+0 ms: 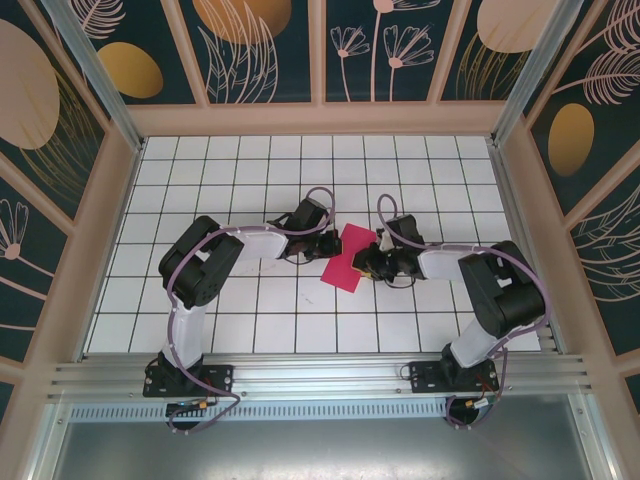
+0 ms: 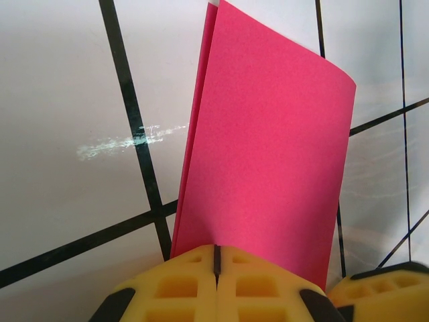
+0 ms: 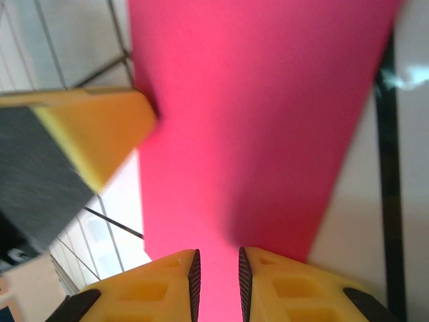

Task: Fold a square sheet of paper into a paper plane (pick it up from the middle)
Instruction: Fold the square sheet of paper in half at the center of the table.

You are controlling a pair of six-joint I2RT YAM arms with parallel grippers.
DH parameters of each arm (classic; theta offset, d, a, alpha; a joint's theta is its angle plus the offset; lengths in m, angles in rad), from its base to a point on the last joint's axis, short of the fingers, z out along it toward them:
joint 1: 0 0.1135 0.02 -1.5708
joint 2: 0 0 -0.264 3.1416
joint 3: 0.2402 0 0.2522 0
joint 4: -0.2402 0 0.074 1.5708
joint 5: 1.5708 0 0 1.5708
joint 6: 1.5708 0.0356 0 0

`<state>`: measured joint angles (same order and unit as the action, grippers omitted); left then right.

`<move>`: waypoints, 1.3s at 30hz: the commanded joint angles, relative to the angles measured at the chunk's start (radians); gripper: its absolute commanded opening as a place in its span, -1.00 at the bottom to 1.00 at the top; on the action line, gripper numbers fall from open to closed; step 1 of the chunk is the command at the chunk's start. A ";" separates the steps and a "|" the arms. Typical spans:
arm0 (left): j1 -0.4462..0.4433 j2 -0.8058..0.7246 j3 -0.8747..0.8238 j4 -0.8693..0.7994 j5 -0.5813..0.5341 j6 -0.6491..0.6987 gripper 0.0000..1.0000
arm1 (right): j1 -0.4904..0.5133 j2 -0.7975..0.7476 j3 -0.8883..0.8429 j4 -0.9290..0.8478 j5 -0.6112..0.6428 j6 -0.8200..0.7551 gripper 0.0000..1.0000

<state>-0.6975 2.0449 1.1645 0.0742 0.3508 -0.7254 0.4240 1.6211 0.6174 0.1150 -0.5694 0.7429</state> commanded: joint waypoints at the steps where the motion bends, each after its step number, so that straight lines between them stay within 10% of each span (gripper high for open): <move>1: -0.004 0.040 -0.034 -0.134 -0.032 0.018 -0.95 | 0.006 0.010 -0.031 -0.003 0.012 0.019 -0.51; 39: -0.005 0.041 -0.035 -0.134 -0.027 0.020 -0.95 | 0.114 -0.125 -0.032 -0.073 0.044 0.020 -0.47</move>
<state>-0.6975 2.0449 1.1645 0.0742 0.3511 -0.7254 0.5598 1.5192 0.5274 0.0952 -0.5644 0.7986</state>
